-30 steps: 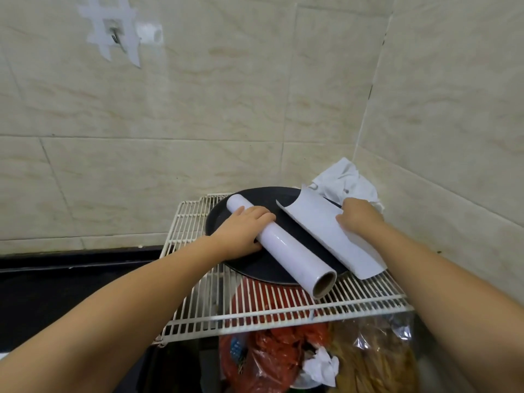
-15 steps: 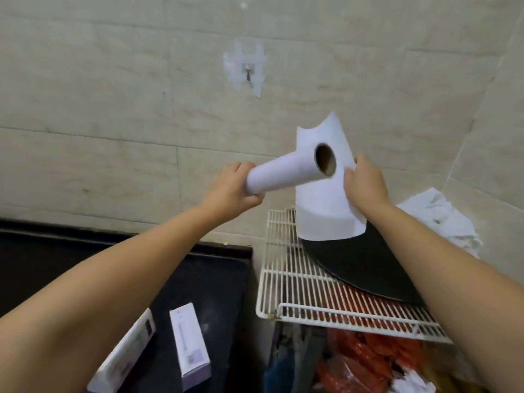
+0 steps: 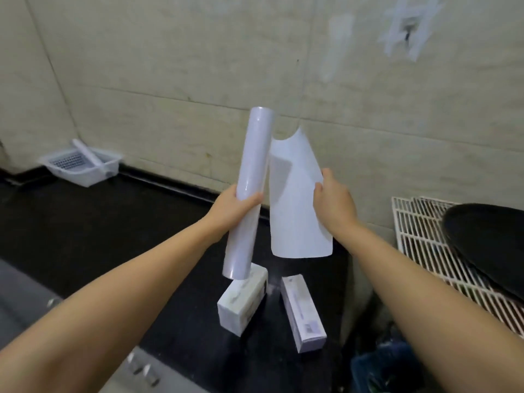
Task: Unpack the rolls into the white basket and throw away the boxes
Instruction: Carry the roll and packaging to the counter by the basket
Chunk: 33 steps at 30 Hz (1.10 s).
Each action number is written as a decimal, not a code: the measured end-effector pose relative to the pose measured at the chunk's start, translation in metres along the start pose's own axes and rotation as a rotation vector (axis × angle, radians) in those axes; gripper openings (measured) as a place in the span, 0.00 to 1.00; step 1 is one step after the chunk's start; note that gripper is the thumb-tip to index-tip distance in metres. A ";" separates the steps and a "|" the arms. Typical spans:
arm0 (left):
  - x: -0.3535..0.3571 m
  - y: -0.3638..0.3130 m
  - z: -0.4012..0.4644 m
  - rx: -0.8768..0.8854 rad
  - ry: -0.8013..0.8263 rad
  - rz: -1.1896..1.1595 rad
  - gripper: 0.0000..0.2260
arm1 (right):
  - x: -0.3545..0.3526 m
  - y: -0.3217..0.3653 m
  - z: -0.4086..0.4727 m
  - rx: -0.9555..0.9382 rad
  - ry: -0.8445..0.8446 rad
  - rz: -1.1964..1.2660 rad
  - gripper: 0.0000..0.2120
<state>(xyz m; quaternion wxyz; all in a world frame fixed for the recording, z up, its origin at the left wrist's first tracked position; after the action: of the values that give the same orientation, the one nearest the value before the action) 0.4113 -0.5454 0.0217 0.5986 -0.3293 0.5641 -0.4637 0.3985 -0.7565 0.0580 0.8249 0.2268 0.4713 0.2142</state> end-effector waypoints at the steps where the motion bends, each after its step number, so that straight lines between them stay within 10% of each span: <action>1: 0.003 0.014 -0.003 -0.051 0.029 -0.056 0.12 | 0.016 0.001 -0.006 -0.001 0.032 0.001 0.10; 8: 0.060 0.093 -0.033 -0.393 0.186 -0.441 0.19 | 0.088 -0.021 -0.063 0.007 0.238 0.111 0.12; 22: 0.036 0.164 -0.048 -0.575 -0.151 -0.202 0.23 | 0.169 -0.143 -0.157 0.296 0.718 -0.186 0.36; 33: -0.078 0.156 -0.060 -0.436 -0.290 -0.028 0.24 | 0.163 -0.053 -0.056 0.138 0.478 -0.190 0.32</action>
<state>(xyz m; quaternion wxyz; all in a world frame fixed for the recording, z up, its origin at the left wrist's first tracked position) 0.3864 -0.4102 -0.1013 0.5817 -0.5214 0.5542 -0.2874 0.4325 -0.6970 -0.1086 0.6891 0.1803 0.6855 0.1507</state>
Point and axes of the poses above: each hand's wrist, its own z-axis towards the middle knuckle, its own x-axis out of the palm, y = z × x, the point moved 6 cm from there along z, towards the middle knuckle, and after that the axes turned 6 degrees about z, right-handed, at the moved point
